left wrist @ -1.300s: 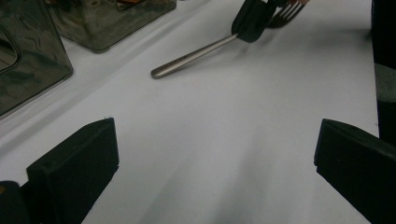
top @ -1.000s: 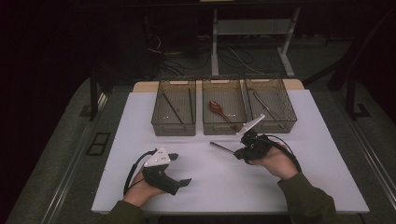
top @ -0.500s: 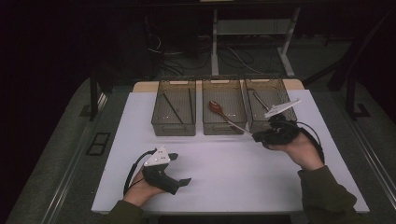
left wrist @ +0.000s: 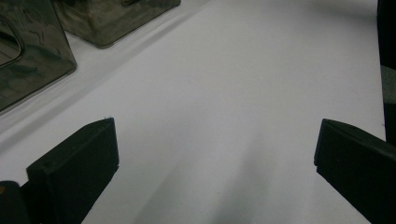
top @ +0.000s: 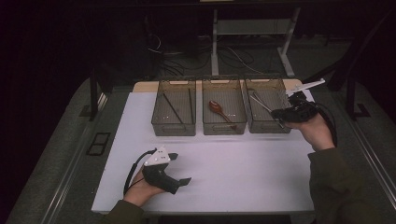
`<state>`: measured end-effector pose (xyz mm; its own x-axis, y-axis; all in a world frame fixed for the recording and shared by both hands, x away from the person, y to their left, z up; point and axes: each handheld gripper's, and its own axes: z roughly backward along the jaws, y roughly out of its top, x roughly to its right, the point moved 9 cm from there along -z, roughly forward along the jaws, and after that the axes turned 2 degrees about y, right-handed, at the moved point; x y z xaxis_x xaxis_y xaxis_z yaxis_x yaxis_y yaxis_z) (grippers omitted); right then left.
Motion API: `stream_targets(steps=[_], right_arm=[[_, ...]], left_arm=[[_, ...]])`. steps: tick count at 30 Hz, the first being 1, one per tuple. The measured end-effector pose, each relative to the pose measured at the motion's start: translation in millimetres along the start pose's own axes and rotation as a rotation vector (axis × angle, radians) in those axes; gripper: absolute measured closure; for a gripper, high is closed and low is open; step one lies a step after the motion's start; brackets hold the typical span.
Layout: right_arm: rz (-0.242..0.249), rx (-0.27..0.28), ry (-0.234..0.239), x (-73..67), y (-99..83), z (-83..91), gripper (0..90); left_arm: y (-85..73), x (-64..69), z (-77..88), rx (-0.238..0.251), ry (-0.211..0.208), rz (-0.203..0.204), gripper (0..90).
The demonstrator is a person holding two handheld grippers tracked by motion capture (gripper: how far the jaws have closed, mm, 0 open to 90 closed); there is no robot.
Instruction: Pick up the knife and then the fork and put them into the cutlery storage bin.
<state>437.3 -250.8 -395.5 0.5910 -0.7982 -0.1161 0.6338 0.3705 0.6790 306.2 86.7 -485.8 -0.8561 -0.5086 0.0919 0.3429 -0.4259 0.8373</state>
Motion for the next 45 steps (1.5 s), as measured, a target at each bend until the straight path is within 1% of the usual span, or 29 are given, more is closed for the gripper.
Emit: stream_targets(steps=[3, 4, 5, 7, 11, 12, 16, 19, 20, 23, 26, 28, 29, 31, 33, 37, 38, 42, 45], right_arm=[[-0.026, -0.005, -0.031, 15.6, 5.0, -5.7, 84.6], [-0.035, -0.015, -0.036, 20.0, 6.1, -8.6, 84.6], [-0.034, -0.019, -0.044, 24.5, 7.7, -12.3, 84.5], [-0.049, -0.023, -0.061, 33.3, 11.0, -19.9, 84.5], [-0.078, -0.012, -0.072, 49.0, 16.4, -36.6, 84.5], [-0.077, -0.010, -0.075, 52.4, 17.0, -41.2, 84.5], [-0.112, -0.030, -0.078, 60.9, 15.3, -61.4, 84.4], [-0.127, -0.066, -0.091, 66.6, 9.6, -76.2, 84.4], [-0.139, -0.075, -0.089, 67.7, 7.5, -80.5, 84.4], [-0.156, -0.093, -0.079, 68.1, 3.0, -89.6, 84.4], [-0.160, -0.119, -0.082, 67.4, -1.3, -94.9, 84.1], [-0.162, -0.115, -0.092, 68.2, -2.6, -96.4, 83.8], [-0.173, -0.110, -0.082, 68.3, -2.7, -96.3, 83.8], [-0.182, -0.089, -0.063, 67.4, -0.9, -94.4, 81.1], [-0.179, -0.083, -0.063, 66.6, 0.2, -91.9, 78.2], [-0.175, -0.054, -0.039, 64.1, 2.9, -86.5, 68.5], [-0.175, -0.047, -0.035, 63.0, 3.5, -84.9, 64.9], [-0.163, -0.003, -0.013, 57.8, 7.4, -76.3, 53.3], [-0.147, 0.034, 0.001, 51.9, 10.5, -68.1, 48.5]], left_arm=[[-0.1, 0.1, -0.2, -0.001, -0.001, 0.000, 0.0], [-0.1, 0.0, -0.2, -0.002, -0.001, -0.001, 0.0], [-0.2, 0.0, -0.2, -0.002, 0.000, 0.000, 0.0], [-0.1, 0.1, -0.1, -0.002, 0.000, -0.001, 0.0], [-0.2, 0.3, 0.0, -0.002, -0.001, 0.000, 0.0], [-0.1, 0.2, -0.1, -0.001, -0.002, 0.000, 0.0], [0.0, 0.6, 0.3, 0.001, -0.003, 0.001, 0.0], [0.0, 0.6, 0.6, 0.002, -0.006, 0.001, 0.0], [0.0, 0.6, 0.5, 0.003, -0.007, 0.002, 0.0], [0.1, 0.2, 0.4, 0.004, -0.009, 0.001, 0.0], [0.1, 0.2, 0.5, 0.004, -0.009, 0.001, 0.0], [0.1, 0.5, 0.6, 0.004, -0.009, 0.001, 0.0], [0.2, 0.6, 0.7, 0.003, -0.008, 0.001, 0.0], [0.1, 0.7, 0.6, 0.002, -0.008, 0.002, 0.0], [-0.2, 0.6, 0.3, 0.000, -0.007, 0.003, 0.0], [-0.2, 0.6, 0.4, 0.000, -0.007, 0.003, 0.0], [-0.2, 0.6, 0.4, 0.000, -0.007, 0.003, 0.0], [-0.2, -0.2, 0.4, -0.001, -0.007, 0.000, 0.0], [-0.1, -0.3, 0.4, 0.001, -0.007, 0.000, 0.0]])
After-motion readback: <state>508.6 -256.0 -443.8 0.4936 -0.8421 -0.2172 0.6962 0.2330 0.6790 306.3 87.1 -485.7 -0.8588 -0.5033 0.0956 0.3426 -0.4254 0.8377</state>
